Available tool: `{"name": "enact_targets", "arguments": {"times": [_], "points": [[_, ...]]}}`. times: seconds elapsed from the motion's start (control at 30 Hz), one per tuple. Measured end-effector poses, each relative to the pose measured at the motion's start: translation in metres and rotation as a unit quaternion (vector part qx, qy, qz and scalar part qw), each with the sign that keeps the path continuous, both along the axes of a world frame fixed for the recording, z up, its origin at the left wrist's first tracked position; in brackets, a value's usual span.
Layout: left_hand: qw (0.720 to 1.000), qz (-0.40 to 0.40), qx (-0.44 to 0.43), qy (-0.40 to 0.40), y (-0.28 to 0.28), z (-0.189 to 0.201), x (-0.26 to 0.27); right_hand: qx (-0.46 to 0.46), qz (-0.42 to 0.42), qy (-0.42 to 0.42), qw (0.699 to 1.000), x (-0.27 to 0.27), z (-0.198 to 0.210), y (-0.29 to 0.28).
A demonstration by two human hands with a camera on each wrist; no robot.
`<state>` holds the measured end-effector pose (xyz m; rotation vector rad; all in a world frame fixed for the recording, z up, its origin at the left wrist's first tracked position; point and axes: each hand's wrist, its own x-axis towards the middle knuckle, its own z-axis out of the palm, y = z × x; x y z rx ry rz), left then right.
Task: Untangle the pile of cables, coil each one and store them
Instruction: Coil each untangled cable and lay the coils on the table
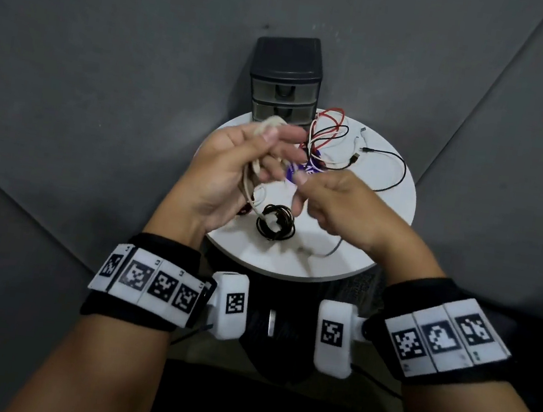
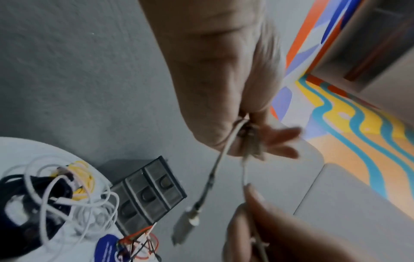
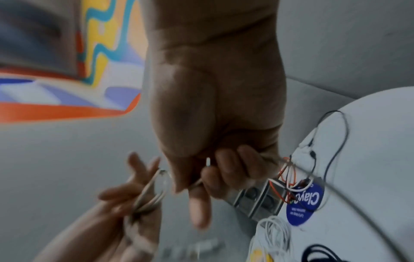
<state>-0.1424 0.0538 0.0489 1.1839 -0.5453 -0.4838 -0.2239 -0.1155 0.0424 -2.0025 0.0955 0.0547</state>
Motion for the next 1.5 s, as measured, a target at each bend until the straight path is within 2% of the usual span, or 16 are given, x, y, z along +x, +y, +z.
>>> {"name": "enact_targets", "arguments": {"times": [0.13, 0.23, 0.3, 0.37, 0.43, 0.53, 0.63, 0.73, 0.87, 1.0, 1.1, 1.27, 1.37, 1.5], "points": [[0.993, 0.111, 0.022, -0.017, -0.001, -0.004, 0.018, -0.132, 0.109, 0.021, 0.985, 0.007, 0.001, 0.028], [0.988, 0.130, 0.075, -0.044, -0.002, -0.009, 0.018, -0.230, 0.164, 0.023, 0.959, 0.014, 0.018, 0.036], [0.980, 0.120, 0.131, -0.085, -0.001, -0.015, 0.019, -0.261, 0.185, 0.008, 0.947, 0.018, 0.031, 0.031], [0.967, 0.095, 0.193, -0.140, 0.002, -0.016, 0.022, -0.234, 0.184, -0.042, 0.954, 0.021, 0.046, 0.023], [0.964, 0.055, 0.210, -0.152, 0.004, -0.014, 0.022, -0.195, 0.148, -0.091, 0.965, 0.024, 0.057, 0.011], [0.981, 0.019, 0.160, -0.109, 0.001, -0.013, 0.021, -0.155, 0.056, -0.149, 0.975, 0.032, 0.059, -0.004], [0.994, -0.004, 0.083, -0.068, -0.006, -0.013, 0.017, -0.042, 0.002, -0.190, 0.981, 0.038, 0.044, -0.001], [0.999, -0.002, 0.033, -0.020, -0.012, -0.016, 0.018, 0.021, -0.053, -0.185, 0.981, 0.043, 0.023, 0.005], [0.998, 0.043, 0.019, 0.040, -0.018, -0.025, 0.020, 0.064, -0.073, -0.134, 0.986, 0.051, -0.003, 0.013], [0.992, 0.102, 0.026, 0.074, -0.023, -0.029, 0.022, 0.059, -0.062, -0.123, 0.989, 0.054, -0.010, 0.019], [0.982, 0.152, 0.052, 0.101, -0.028, -0.028, 0.024, 0.032, -0.085, -0.118, 0.989, 0.054, -0.011, 0.022], [0.970, 0.205, 0.074, 0.110, -0.040, -0.023, 0.022, -0.022, -0.124, -0.195, 0.973, 0.055, -0.015, 0.026], [0.966, 0.214, 0.090, 0.111, -0.045, -0.025, 0.020, -0.036, -0.129, -0.210, 0.968, 0.053, -0.016, 0.024], [0.974, 0.175, 0.092, 0.111, -0.041, -0.026, 0.022, -0.044, -0.133, -0.199, 0.970, 0.043, -0.017, 0.020]]}}
